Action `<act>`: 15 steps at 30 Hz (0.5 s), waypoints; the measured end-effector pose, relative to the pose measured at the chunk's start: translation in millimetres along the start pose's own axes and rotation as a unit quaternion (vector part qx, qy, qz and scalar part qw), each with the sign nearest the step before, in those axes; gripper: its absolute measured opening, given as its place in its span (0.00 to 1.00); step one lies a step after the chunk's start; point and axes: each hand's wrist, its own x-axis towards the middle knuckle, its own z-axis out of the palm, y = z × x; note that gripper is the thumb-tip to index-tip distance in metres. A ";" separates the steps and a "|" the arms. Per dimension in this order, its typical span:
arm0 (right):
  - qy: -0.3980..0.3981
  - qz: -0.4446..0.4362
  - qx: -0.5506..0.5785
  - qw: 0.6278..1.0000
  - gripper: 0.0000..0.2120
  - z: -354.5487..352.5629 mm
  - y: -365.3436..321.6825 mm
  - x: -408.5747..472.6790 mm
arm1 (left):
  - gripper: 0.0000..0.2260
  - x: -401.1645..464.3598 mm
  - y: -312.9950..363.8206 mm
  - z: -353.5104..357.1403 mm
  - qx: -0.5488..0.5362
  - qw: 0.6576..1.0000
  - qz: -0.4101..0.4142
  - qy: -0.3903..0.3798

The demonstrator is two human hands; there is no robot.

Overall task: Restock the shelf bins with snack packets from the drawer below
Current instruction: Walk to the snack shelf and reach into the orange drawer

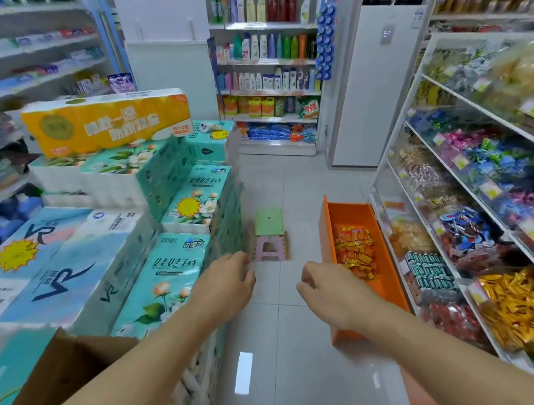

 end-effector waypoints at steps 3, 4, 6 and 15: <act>-0.013 0.003 0.004 1.000 0.10 -2.8 25.2 55.2 | 0.12 54.2 1.4 10.8 0.014 1.000 0.001 -0.015; -0.021 0.003 0.005 1.000 0.10 -4.3 34.5 74.8 | 0.11 72.2 3.0 14.9 0.019 1.000 0.002 -0.019; -0.034 0.004 0.009 0.999 0.10 -9.1 53.5 112.8 | 0.11 108.7 7.9 22.9 0.028 0.999 0.002 -0.026; -0.064 0.005 0.027 0.998 0.12 -55.3 113.2 260.3 | 0.13 268.3 25.3 38.6 0.020 0.998 -0.025 -0.049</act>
